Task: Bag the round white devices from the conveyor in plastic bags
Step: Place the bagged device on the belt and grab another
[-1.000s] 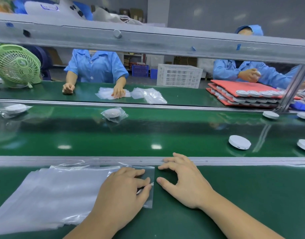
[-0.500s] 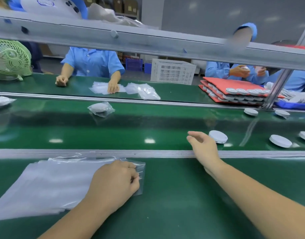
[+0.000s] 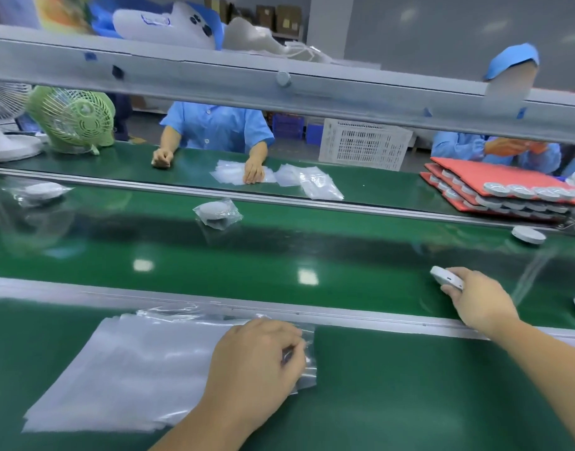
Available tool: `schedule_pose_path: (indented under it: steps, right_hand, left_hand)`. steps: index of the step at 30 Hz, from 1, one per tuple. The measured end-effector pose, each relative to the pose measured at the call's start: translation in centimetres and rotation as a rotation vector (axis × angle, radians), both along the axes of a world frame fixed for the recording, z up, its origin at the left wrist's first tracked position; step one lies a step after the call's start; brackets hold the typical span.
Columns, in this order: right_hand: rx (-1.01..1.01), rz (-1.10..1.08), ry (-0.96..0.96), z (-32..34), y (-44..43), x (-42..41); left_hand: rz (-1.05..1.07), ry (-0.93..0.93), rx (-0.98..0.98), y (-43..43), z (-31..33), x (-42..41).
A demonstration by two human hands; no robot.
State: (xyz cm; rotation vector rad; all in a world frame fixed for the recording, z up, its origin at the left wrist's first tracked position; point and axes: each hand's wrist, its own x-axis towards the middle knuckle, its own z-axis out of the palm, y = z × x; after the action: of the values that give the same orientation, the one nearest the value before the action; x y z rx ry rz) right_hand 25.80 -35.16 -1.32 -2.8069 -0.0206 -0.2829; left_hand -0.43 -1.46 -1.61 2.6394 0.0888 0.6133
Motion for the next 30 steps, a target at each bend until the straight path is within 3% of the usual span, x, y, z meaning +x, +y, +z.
schedule_pose_path:
  steps: [2,7,10,12,14,17,20,23,24,26,28,30]
  right_hand:
    - [0.008,0.157,-0.099,0.3,1.8,-1.6]
    - [-0.109,0.848,-0.439,0.6,8.0,-9.7]
    - [-0.143,1.043,-0.545,0.4,10.2,-13.7]
    - [0.057,1.041,-0.535,0.0,11.5,-15.7]
    - [0.397,0.92,-0.445,-0.3,12.7,-17.5]
    - [0.789,0.678,-0.287,-0.3,13.7,-19.2]
    - [0.833,0.736,-0.124,0.4,13.8,-19.6]
    - [1.033,0.821,0.271,1.1,14.7,-19.8]
    - [0.992,0.829,0.271,1.2,15.0,-19.7]
    - [0.836,0.741,0.091,2.1,15.8,-18.3]
    - [0.727,0.646,-0.064,3.2,16.3,-15.1]
    - [0.749,0.54,-0.125,4.5,17.0,-11.0]
  left_hand:
    - [0.033,0.012,-0.035,0.3,0.0,0.0]
    - [0.095,-0.009,-0.192,0.3,0.4,0.0]
    - [0.031,-0.041,-0.393,0.0,1.0,-0.1]
    - [-0.125,-0.053,-0.495,-0.4,1.2,-0.1]
    - [-0.297,0.013,-0.604,-0.9,1.3,-0.4]
    - [-0.325,-0.022,-0.481,-1.1,0.8,-0.4]
    - [-0.272,-0.334,-0.426,-1.6,0.3,0.0]
    - [-0.189,-0.397,-0.743,-2.0,0.4,0.1]
    - [-0.179,-0.399,-0.8,-2.2,0.6,0.1]
    - [-0.152,-0.398,-0.744,-2.3,1.0,0.1]
    - [-0.11,-0.381,-0.532,-1.8,1.1,0.4]
    - [-0.07,-0.367,-0.33,-1.0,0.8,0.6]
